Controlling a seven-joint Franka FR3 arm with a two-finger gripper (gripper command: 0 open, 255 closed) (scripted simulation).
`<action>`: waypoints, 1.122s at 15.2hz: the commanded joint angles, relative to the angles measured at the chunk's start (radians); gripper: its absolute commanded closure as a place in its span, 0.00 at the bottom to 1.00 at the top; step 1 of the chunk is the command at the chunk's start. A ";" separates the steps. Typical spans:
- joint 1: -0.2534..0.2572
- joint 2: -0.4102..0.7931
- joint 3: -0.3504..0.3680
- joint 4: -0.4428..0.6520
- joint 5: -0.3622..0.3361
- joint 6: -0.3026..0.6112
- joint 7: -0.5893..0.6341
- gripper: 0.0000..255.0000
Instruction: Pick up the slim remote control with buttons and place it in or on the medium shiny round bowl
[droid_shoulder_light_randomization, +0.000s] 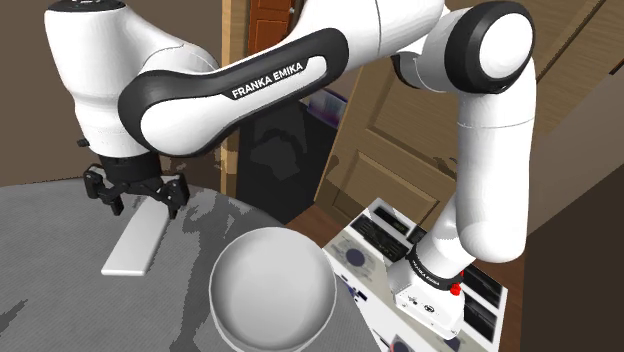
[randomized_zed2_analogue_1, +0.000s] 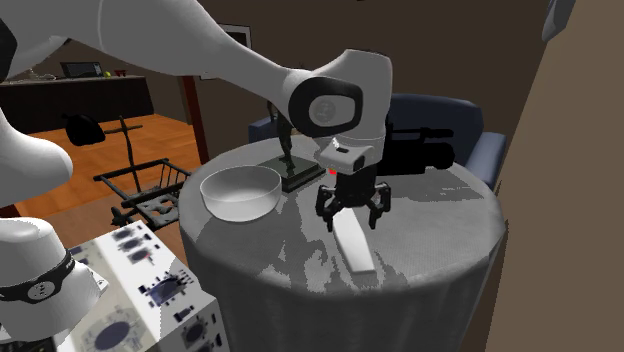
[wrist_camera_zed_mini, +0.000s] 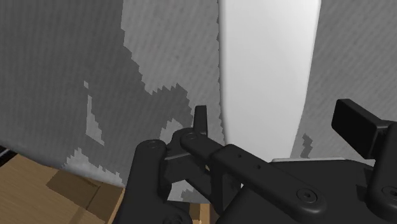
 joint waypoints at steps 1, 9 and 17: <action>0.004 0.013 -0.007 -0.011 -0.010 0.022 0.007 0.00; 0.008 0.029 -0.015 -0.023 -0.022 0.048 0.014 0.00; 0.008 0.029 -0.015 -0.023 -0.022 0.048 0.014 1.00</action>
